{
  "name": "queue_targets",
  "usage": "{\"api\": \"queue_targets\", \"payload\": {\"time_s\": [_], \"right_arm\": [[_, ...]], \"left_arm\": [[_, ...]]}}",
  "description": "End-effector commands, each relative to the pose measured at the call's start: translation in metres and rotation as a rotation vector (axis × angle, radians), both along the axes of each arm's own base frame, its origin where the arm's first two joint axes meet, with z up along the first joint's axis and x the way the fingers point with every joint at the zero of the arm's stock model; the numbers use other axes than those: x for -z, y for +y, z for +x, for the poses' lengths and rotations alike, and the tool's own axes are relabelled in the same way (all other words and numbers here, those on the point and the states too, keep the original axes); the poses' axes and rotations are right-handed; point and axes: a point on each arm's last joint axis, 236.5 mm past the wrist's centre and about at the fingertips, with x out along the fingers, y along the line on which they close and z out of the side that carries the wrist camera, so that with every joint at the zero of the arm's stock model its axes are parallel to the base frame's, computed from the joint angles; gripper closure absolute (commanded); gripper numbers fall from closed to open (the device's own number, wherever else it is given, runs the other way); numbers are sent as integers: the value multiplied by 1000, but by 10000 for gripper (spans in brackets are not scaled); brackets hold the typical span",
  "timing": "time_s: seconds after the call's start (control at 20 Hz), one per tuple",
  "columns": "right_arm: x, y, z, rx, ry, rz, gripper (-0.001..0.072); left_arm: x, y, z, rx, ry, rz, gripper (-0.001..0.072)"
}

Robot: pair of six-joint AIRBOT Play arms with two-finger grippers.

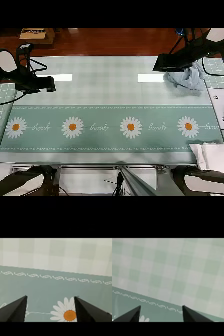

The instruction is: Fold the shirts.

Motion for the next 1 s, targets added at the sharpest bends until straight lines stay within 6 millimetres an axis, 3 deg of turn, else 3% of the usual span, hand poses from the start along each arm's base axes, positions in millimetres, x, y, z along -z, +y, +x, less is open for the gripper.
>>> {"api": "queue_targets", "payload": {"time_s": [0.0,0.7,0.95], "right_arm": [[0,0,0,-1,0,0,121],[0,0,0,-1,0,0,121],[-24,1,43,61,-194,38,121]], "left_arm": [[0,0,0,1,0,0,-11],[0,0,0,0,0,0,-12],[-9,-5,24,-2,-108,-23,-11]]}}
